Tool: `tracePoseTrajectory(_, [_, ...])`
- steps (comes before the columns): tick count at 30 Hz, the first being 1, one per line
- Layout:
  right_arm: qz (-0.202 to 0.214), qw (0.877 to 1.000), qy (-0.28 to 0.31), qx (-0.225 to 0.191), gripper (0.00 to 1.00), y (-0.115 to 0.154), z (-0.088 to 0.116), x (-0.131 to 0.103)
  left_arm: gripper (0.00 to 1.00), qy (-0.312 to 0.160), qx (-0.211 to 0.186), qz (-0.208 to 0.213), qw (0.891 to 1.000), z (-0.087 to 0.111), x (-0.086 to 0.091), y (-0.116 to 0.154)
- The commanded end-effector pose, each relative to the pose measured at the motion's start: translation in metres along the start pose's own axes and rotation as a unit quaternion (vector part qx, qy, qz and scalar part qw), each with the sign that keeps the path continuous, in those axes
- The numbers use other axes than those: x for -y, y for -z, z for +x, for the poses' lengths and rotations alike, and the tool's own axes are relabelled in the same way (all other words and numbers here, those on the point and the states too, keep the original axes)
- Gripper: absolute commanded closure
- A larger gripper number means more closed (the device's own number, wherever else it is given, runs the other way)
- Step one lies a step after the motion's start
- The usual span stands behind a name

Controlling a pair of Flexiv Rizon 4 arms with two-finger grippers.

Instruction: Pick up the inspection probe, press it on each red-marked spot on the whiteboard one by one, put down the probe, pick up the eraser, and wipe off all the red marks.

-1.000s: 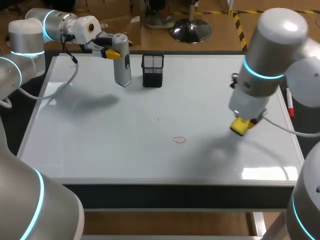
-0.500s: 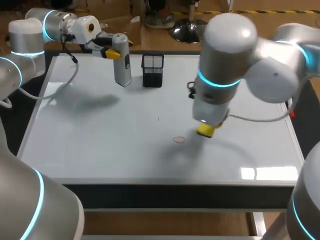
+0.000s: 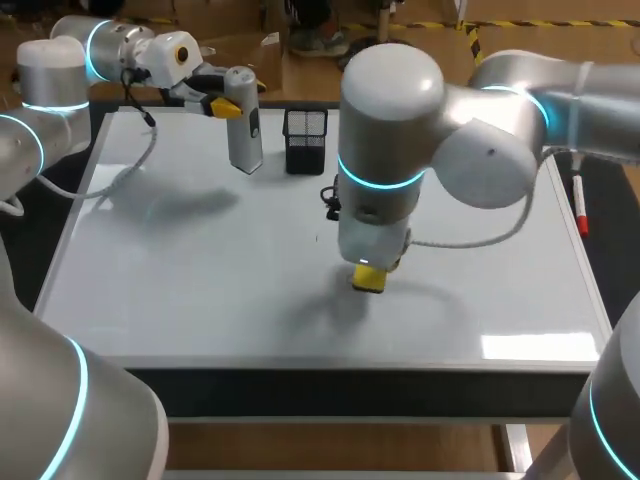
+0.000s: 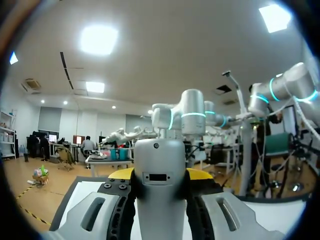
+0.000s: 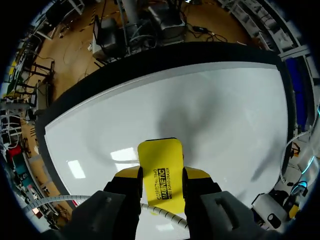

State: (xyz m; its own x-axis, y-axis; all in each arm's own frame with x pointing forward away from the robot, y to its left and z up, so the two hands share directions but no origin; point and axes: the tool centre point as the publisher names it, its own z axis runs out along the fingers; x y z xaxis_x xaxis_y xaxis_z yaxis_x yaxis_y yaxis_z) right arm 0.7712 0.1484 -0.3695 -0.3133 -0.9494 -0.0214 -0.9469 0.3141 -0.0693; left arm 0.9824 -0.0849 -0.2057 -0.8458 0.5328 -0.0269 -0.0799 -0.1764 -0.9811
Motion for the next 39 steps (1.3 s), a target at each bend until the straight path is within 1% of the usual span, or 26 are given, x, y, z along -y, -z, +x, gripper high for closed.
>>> tracePoseTrajectory(1, [-0.002,1.0,0.0,-0.02,1.0,-0.002,-0.005,0.003,1.0,0.001,-0.066,0.003,0.998,-0.005,-0.001,0.006])
tracePoseTrajectory(16, [-0.002,1.0,0.0,-0.02,1.0,-0.002,-0.005,0.003,1.0,0.001,-0.066,0.003,0.998,-0.005,-0.001,0.006])
tracePoseTrajectory(17, [-0.007,1.0,0.007,-0.014,1.0,-0.002,-0.006,0.004,1.0,0.001,-0.066,0.003,0.998,-0.005,-0.001,0.006])
tracePoseTrajectory(20, [-0.019,0.999,0.029,-0.014,1.0,-0.006,-0.015,0.003,1.0,0.001,-0.066,0.003,0.998,-0.005,-0.001,0.006])
tracePoseTrajectory(25, [-0.033,0.998,0.047,-0.015,1.0,-0.018,-0.025,-0.001,1.0,0.001,-0.066,0.003,0.998,-0.005,-0.001,0.006])
tracePoseTrajectory(28, [-0.036,0.998,0.056,-0.022,1.0,-0.023,-0.029,-0.003,1.0,0.001,-0.066,0.003,0.998,-0.005,-0.001,0.006])
tracePoseTrajectory(30, [-0.039,0.997,0.064,-0.013,1.0,-0.026,-0.032,-0.004,1.0,0.001,-0.066,0.003,0.998,-0.005,-0.001,0.006])
tracePoseTrajectory(34, [-0.045,0.996,0.077,-0.012,1.0,-0.031,-0.041,-0.007,1.0,0.001,-0.066,0.003,0.998,-0.005,-0.001,0.006])
tracePoseTrajectory(39, [-0.049,0.995,0.084,-0.009,1.0,-0.036,-0.047,-0.008,1.0,0.001,-0.066,0.003,0.998,-0.005,-0.001,0.006])
